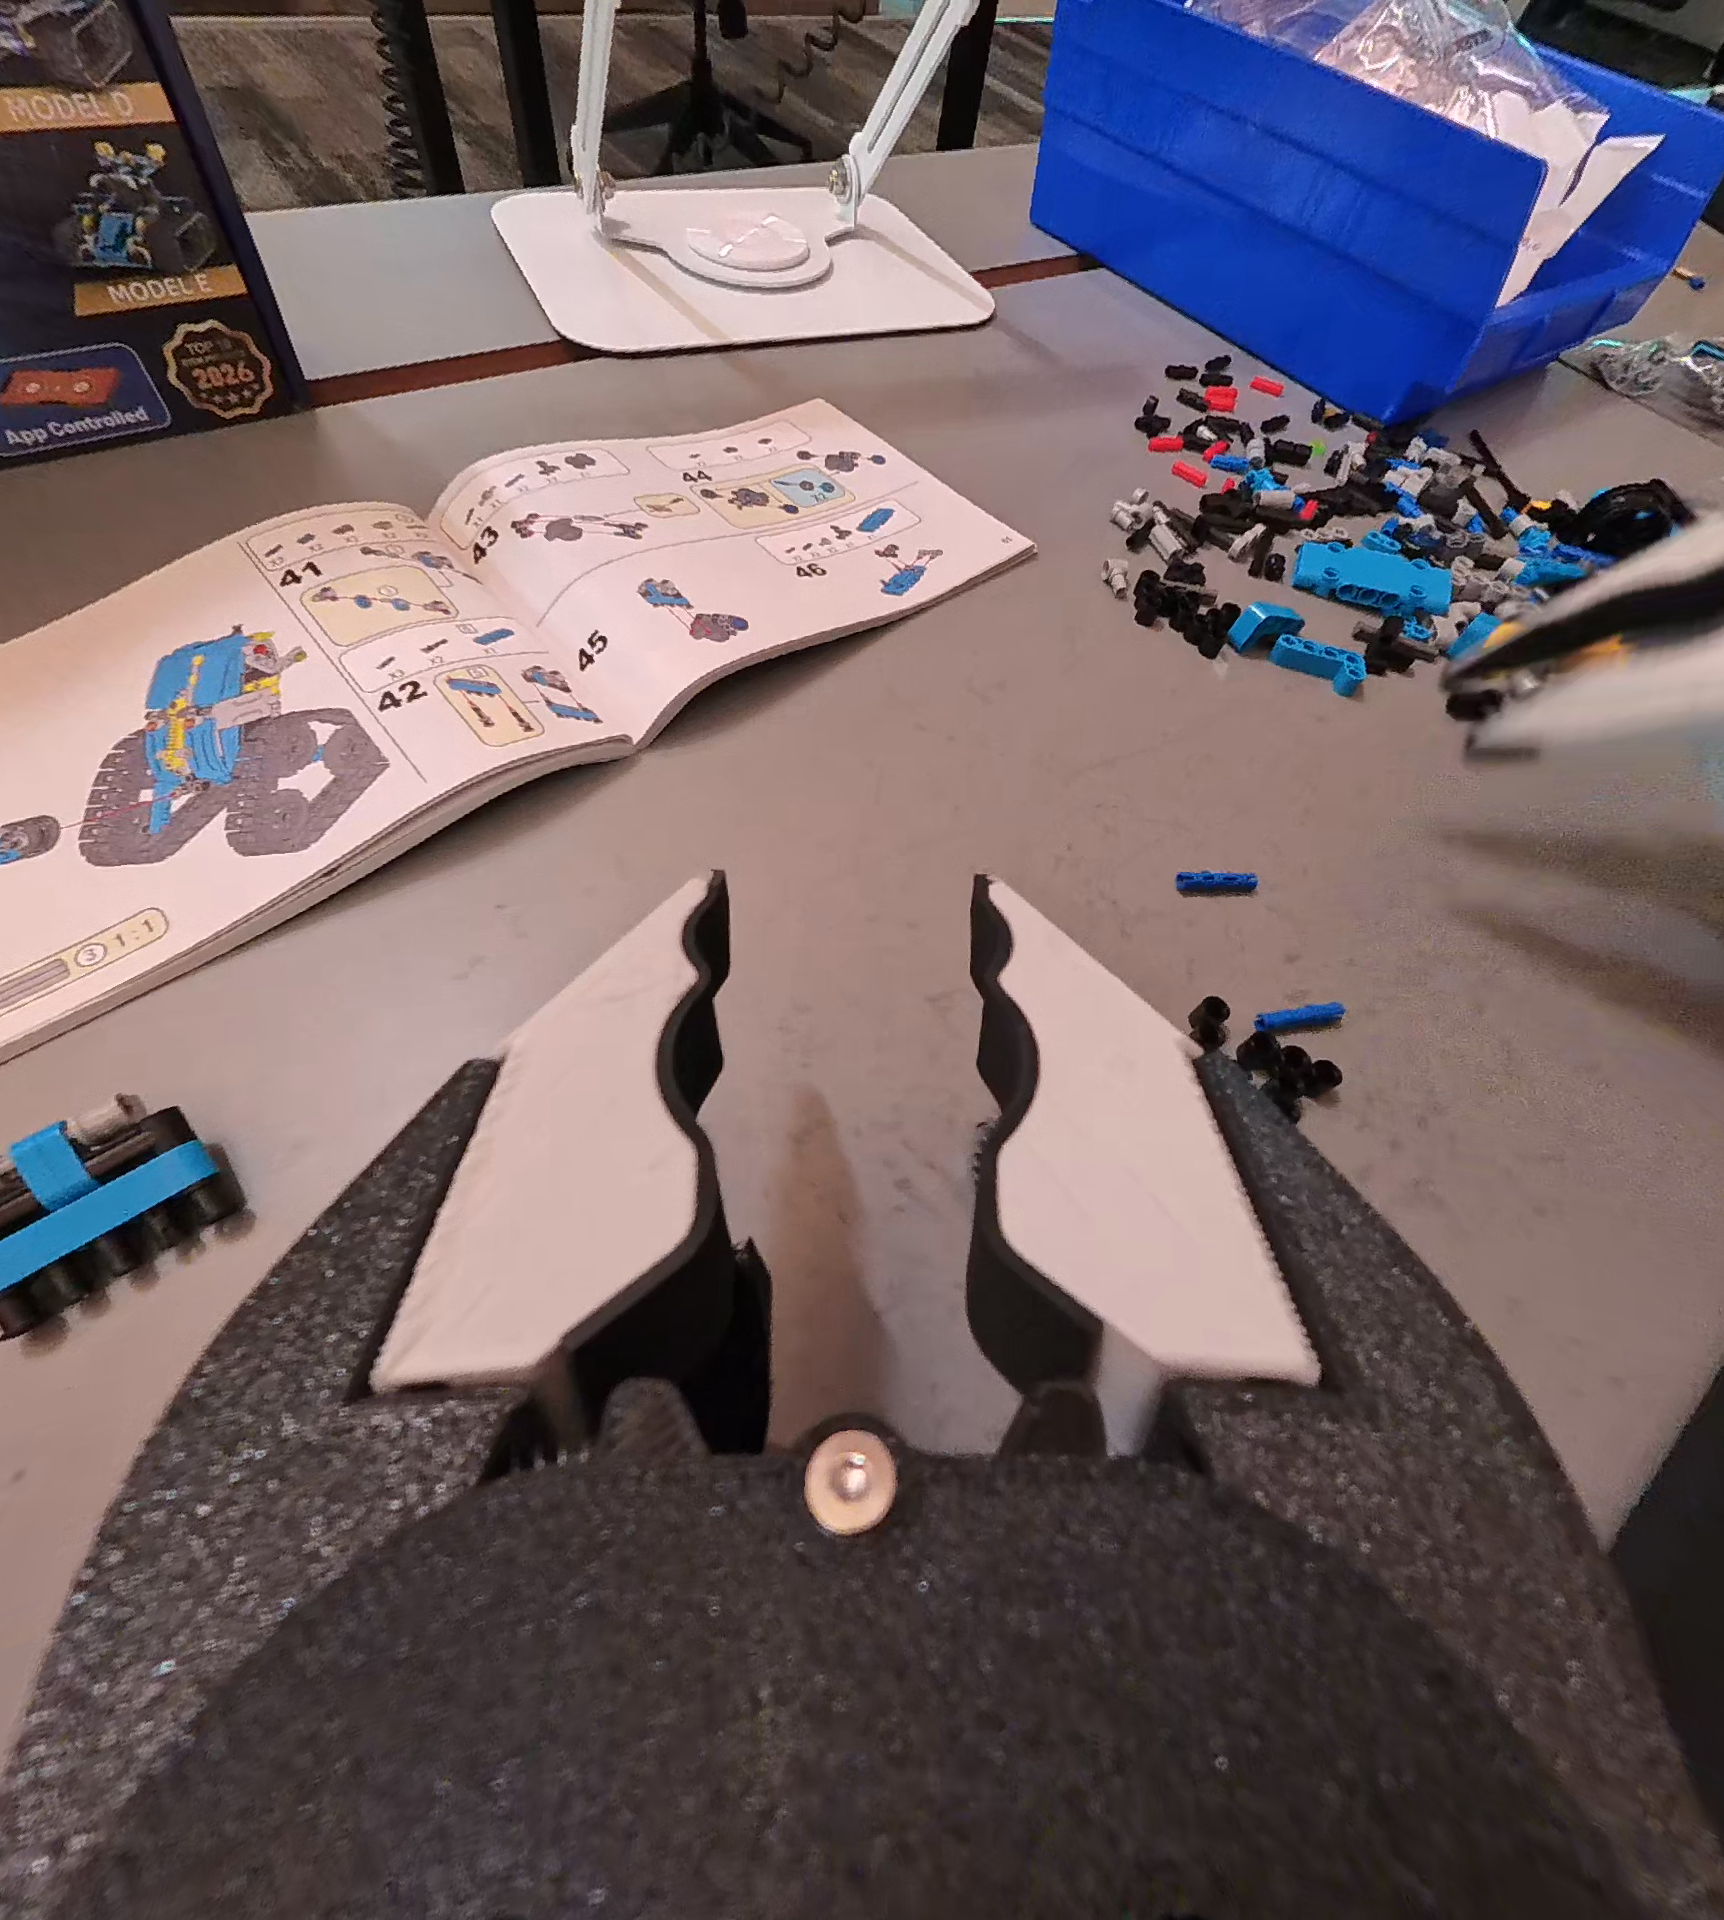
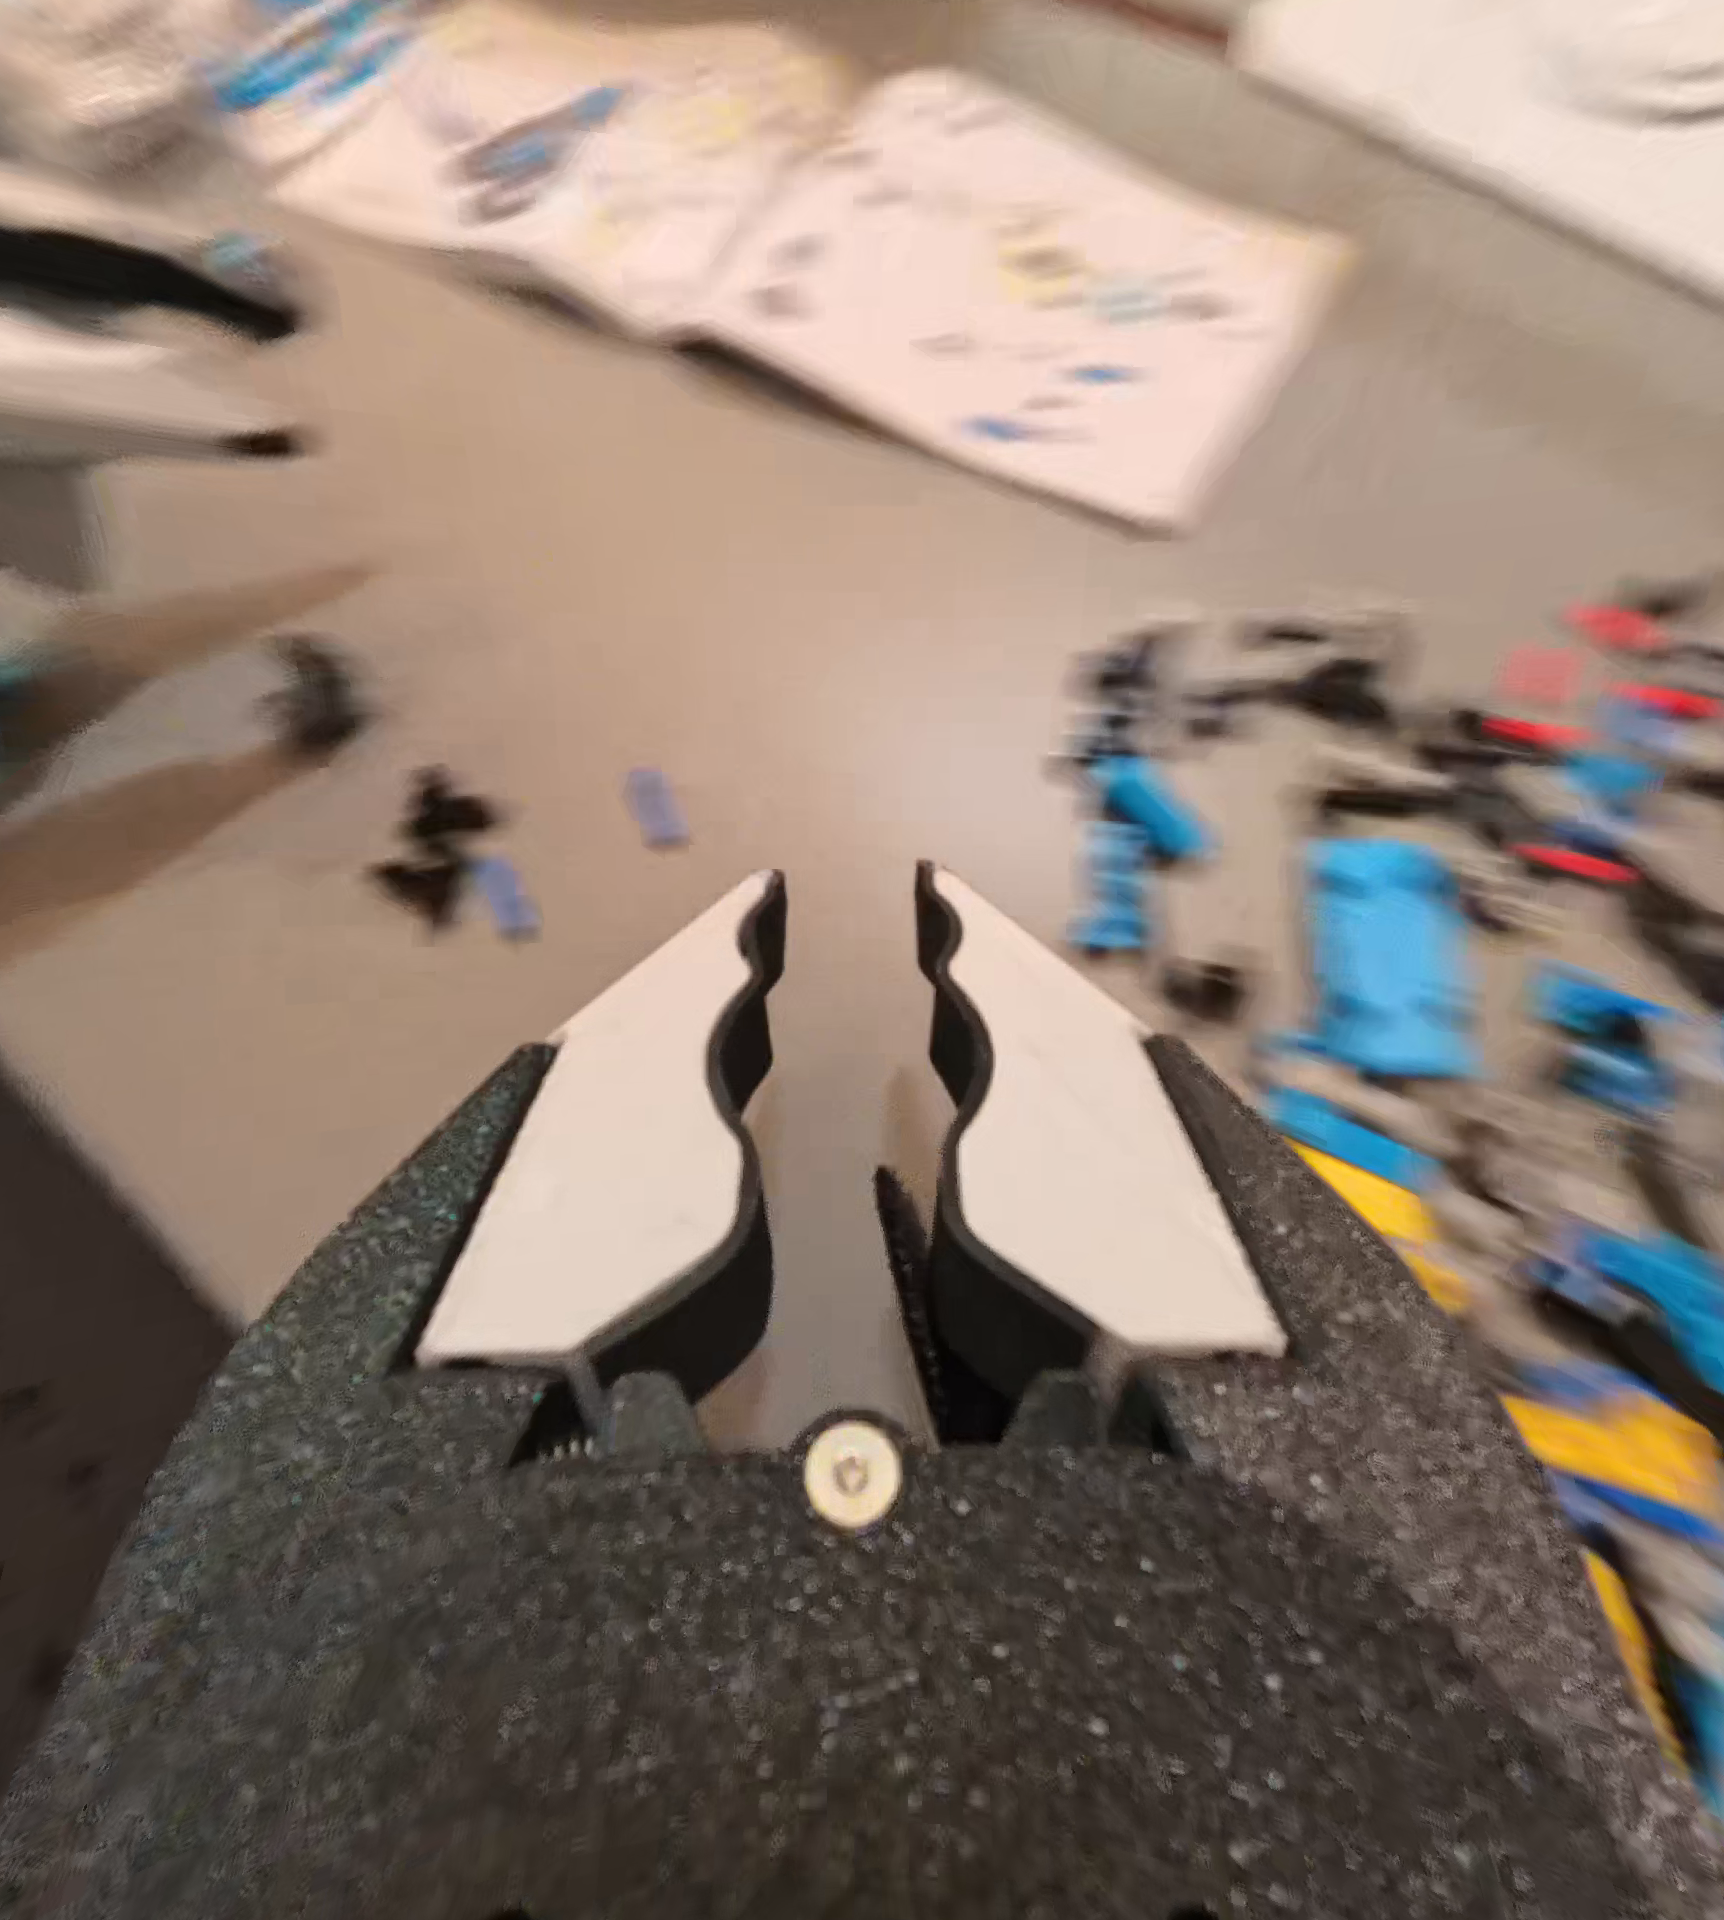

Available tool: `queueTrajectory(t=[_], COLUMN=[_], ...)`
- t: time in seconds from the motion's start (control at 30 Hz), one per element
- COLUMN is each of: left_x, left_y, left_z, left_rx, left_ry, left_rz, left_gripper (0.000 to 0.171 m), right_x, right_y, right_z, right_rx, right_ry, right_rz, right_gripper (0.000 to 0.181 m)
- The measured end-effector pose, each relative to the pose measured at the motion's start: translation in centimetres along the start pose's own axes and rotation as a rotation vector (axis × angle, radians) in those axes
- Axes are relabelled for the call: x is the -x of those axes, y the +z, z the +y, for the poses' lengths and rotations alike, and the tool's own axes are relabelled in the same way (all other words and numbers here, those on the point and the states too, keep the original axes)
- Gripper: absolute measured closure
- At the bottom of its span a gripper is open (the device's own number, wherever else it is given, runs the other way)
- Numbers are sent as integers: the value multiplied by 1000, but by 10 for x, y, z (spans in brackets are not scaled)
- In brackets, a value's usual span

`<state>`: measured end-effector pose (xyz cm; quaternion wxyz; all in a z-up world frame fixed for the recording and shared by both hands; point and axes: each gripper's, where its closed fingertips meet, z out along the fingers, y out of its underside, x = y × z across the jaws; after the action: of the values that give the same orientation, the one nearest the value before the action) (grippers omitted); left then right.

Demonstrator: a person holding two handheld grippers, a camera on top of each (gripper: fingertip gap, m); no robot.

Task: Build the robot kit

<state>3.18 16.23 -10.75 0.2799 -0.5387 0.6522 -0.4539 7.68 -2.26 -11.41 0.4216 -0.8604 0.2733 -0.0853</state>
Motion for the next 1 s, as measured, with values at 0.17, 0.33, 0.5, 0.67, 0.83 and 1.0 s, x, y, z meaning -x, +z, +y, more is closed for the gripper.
queueTrajectory(t=[0.17,0.33,0.5,0.67,0.83,1.0], left_x=[0,3,3,2,1,1], left_y=[0,0,0,1,2,2], left_z=[0,1,1,2,3,3], left_rx=[2,3,2,12,14,16], left_ry=[-5,-4,-12,-8,-13,-15], left_rz=[3,-10,-8,-1,4,6], left_gripper=[125,125,125,125,125,125], right_x=[-162,-226,-246,-251,-250,-247], right_y=[-43,-32,-13,-9,-8,-11], right_z=[11,20,37,40,40,43], right_rx=[8,64,138,127,124,122], right_ry=[177,280,373,414,419,413], right_rz=[409,487,481,480,457,436], right_gripper=[158,158,160,161,169,172])
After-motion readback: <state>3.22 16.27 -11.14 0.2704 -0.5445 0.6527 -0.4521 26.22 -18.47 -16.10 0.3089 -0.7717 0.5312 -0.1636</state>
